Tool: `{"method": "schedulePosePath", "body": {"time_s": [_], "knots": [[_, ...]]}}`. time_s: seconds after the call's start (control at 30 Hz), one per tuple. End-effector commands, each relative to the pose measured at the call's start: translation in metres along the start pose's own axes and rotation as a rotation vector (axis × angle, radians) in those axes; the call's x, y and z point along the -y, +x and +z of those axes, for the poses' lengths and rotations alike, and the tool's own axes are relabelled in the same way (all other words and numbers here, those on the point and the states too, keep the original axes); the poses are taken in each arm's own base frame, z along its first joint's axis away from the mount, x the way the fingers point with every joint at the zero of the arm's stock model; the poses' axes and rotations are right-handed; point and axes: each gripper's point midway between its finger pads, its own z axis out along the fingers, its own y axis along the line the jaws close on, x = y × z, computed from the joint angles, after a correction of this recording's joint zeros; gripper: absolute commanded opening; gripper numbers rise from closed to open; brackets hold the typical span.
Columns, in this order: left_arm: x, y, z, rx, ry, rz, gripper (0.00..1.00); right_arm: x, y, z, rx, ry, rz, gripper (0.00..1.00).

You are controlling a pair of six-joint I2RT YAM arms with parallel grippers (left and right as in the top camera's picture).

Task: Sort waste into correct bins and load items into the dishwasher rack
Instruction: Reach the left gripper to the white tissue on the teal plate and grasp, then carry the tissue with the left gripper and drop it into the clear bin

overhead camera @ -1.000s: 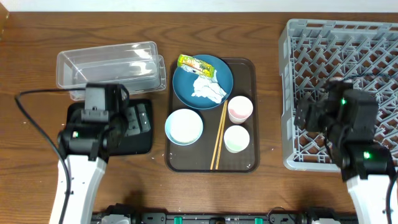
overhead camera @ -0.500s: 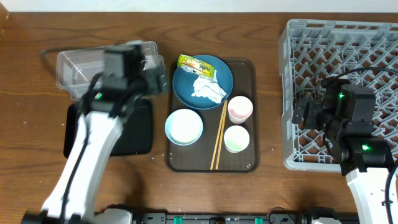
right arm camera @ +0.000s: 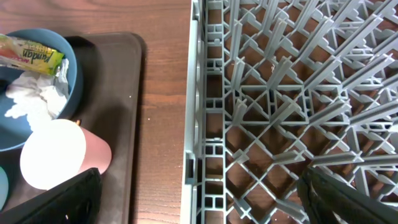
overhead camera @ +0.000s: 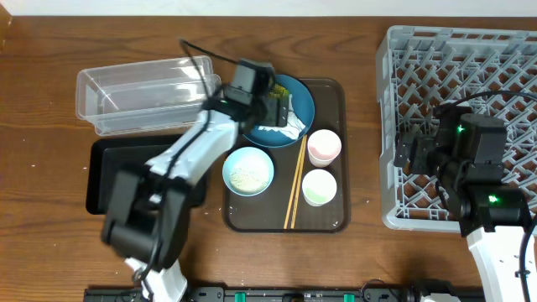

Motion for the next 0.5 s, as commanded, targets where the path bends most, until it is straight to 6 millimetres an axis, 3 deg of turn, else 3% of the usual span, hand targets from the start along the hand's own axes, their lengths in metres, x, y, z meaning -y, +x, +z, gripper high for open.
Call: {"method": "schedulePosePath", "body": {"time_s": [0.0,0.1,0.17,0.23,0.33,0.47], "knots": [[0.003,0.01,0.019,-0.037,0.004,0.01,0.93,-0.01,-0.009,-0.005,0.024,-0.035,-0.024,0.99],[0.003,0.024,0.034,-0.078,-0.002,0.015,0.92,-0.01,-0.009,-0.005,0.024,-0.035,-0.024,0.99],[0.002,0.031,0.04,-0.097,-0.006,0.016,0.84,-0.01,-0.009,-0.005,0.024,-0.035,-0.024,0.99],[0.002,0.033,0.042,-0.102,-0.007,0.017,0.69,-0.01,-0.009,-0.005,0.024,-0.035,-0.024,0.99],[0.003,0.031,0.041,-0.096,-0.004,0.017,0.34,-0.01,-0.009,-0.005,0.024,-0.035,-0.024,0.99],[0.005,0.026,0.033,-0.085,-0.001,0.018,0.14,-0.01,-0.009,-0.006,0.024,-0.034,-0.024,0.99]]}}
